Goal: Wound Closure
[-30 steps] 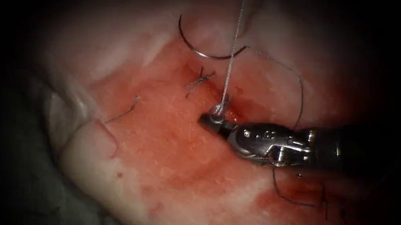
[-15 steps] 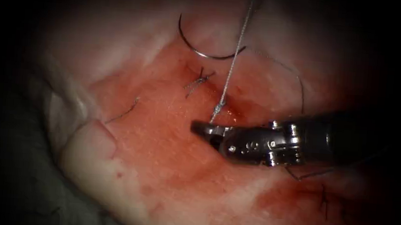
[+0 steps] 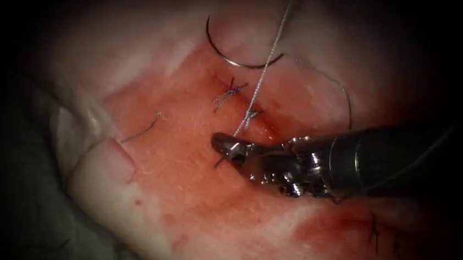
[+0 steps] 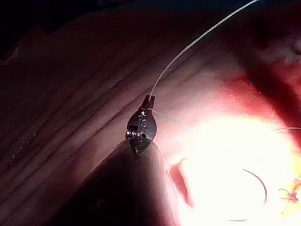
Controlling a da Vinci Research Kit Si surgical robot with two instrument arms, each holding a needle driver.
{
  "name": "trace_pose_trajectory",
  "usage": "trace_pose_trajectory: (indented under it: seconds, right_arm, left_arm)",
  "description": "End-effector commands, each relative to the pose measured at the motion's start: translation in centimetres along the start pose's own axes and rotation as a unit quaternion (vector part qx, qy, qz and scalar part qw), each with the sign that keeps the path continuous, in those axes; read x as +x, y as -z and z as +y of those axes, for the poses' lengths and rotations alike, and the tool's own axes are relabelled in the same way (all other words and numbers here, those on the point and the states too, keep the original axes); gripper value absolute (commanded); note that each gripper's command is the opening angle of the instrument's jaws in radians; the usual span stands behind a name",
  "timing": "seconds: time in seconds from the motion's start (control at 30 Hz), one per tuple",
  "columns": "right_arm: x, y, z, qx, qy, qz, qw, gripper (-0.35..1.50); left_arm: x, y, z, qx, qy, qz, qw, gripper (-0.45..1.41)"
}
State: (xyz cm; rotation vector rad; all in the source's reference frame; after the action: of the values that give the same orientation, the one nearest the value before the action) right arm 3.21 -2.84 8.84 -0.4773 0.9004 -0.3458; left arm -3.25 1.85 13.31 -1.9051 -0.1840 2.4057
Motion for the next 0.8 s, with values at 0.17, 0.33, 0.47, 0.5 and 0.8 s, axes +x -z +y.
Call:
trace_pose_trajectory:
  seconds: [0.17,0.33,0.47,0.5,0.8]
  right_arm:
    - [-0.09,0.00,-0.06,-0.004,-0.064,0.001,0.998,-0.35]
    - [-0.11,0.06,-0.14,-0.003,-0.110,0.005,0.994,-0.35]
    - [-0.05,0.07,-0.23,0.015,-0.150,0.009,0.989,-0.35]
    - [-0.03,0.07,-0.26,0.020,-0.157,0.010,0.987,-0.35]
    - [0.00,0.07,-0.37,0.033,-0.166,0.008,0.985,-0.35]
  left_arm:
    - [-0.08,-0.20,-0.11,-0.001,0.000,-0.005,1.000,-0.45]
    - [-0.15,-0.36,-0.13,-0.002,-0.002,-0.008,1.000,-0.45]
    - [-0.22,-0.45,-0.11,-0.005,-0.006,-0.012,1.000,-0.45]
    - [-0.23,-0.46,-0.12,-0.005,-0.006,-0.014,1.000,-0.45]
    - [-0.38,-0.57,-0.23,0.003,-0.010,-0.024,1.000,-0.45]
